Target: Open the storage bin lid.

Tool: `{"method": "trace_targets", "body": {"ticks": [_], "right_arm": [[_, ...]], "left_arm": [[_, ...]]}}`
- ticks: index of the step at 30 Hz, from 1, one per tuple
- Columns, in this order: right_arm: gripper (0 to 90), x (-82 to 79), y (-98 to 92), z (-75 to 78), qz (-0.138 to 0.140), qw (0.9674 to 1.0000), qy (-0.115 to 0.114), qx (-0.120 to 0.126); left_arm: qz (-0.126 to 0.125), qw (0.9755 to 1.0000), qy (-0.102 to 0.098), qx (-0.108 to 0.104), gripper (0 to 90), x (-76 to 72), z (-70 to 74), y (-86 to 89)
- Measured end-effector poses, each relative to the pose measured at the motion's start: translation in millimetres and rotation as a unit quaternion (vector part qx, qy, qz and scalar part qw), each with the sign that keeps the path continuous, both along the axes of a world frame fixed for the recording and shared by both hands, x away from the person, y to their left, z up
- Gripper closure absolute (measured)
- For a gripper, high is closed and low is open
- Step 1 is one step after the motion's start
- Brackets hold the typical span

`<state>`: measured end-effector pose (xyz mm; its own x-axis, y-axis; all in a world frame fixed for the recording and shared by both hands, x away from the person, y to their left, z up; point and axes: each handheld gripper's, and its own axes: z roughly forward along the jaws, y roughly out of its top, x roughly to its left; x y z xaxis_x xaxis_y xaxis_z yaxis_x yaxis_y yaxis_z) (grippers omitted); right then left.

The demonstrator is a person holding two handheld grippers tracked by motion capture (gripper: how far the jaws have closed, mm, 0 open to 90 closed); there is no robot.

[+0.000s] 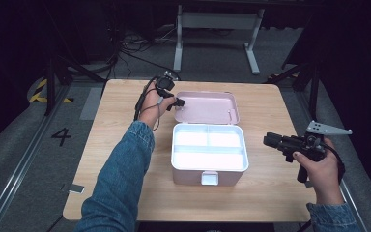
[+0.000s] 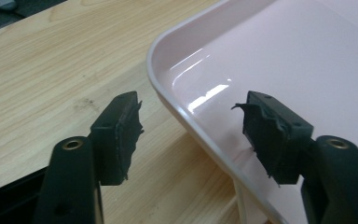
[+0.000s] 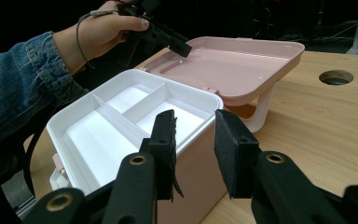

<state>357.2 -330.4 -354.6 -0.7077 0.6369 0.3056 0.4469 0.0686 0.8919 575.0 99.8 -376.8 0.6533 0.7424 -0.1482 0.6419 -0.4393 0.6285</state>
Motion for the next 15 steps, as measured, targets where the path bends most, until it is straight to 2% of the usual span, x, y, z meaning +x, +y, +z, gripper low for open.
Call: {"method": "trace_targets", "body": {"ticks": [3,5,7,10,11,15], "right_arm": [[69.7,0.8,0.3,-0.3,0.002,1.0000,0.000,-0.001],[69.7,2.1,1.3,-0.8,0.002,1.0000,0.001,-0.001],[69.8,3.7,3.5,-1.2,0.004,1.0000,0.004,0.000],[69.7,6.0,7.3,-1.3,0.009,0.9999,0.006,-0.001],[69.6,7.6,9.3,-1.6,0.011,0.9999,0.004,-0.002],[68.3,10.6,12.7,-1.1,0.014,0.9999,0.005,-0.007]], "left_arm": [[0.005,1.0000,-0.003,-0.008,35.6,-3.1,5.9,4.0],[0.008,0.9996,-0.015,-0.023,36.2,-8.5,13.1,7.9],[0.003,0.9993,-0.029,-0.025,36.3,-15.3,22.0,12.4],[-0.008,0.9980,-0.046,-0.042,36.2,-30.6,37.4,19.5],[-0.017,0.9970,-0.057,-0.049,36.1,-40.2,45.4,23.6],[-0.028,0.9943,-0.079,-0.065,35.7,-65.1,60.7,31.9]]}}
